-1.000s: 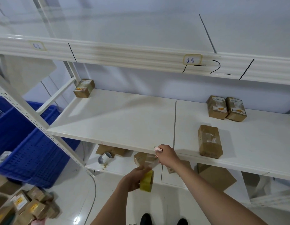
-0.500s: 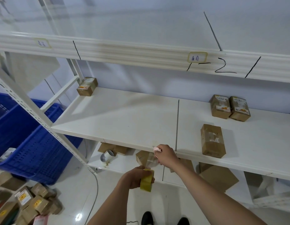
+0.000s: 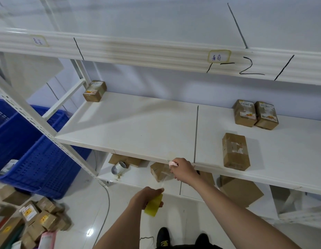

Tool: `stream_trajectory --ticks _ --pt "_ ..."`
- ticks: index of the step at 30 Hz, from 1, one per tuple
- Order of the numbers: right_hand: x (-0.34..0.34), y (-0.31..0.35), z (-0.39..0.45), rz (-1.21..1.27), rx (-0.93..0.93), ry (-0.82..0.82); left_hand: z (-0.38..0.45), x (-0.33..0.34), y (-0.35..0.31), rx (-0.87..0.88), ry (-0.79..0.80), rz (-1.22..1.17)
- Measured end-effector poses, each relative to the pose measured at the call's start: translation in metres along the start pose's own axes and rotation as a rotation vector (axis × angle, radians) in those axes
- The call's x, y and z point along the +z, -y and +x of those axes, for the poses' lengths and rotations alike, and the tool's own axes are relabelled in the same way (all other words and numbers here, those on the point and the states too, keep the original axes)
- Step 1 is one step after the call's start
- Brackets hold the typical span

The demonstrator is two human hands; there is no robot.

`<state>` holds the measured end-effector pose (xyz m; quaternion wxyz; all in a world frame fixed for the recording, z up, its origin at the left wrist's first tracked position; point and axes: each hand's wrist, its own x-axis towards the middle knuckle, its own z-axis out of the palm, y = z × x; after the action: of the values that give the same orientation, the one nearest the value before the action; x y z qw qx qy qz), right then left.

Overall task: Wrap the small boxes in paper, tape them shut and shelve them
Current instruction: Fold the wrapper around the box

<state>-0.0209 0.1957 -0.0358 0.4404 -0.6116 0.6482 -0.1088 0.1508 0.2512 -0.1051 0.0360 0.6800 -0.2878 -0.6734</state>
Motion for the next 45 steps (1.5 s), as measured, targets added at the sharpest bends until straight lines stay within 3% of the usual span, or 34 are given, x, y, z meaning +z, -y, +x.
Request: stream_trajectory --ticks 10,15,29,45 --pt "0.017 0.001 -0.012 -0.054 -0.081 0.082 -0.006 -0.01 0.01 0.166 -0.056 -0.127" --pt "0.026 -0.006 -0.013 -0.095 -0.1 0.08 -0.013 -0.013 0.014 0.164 0.01 -0.25" --pt "0.047 -0.008 -0.021 -0.396 -0.237 0.087 -0.019 -0.008 0.013 0.137 0.001 -0.257" --pt "0.056 -0.016 -0.015 -0.497 -0.236 0.07 -0.023 -0.008 0.01 0.121 0.0 -0.225"
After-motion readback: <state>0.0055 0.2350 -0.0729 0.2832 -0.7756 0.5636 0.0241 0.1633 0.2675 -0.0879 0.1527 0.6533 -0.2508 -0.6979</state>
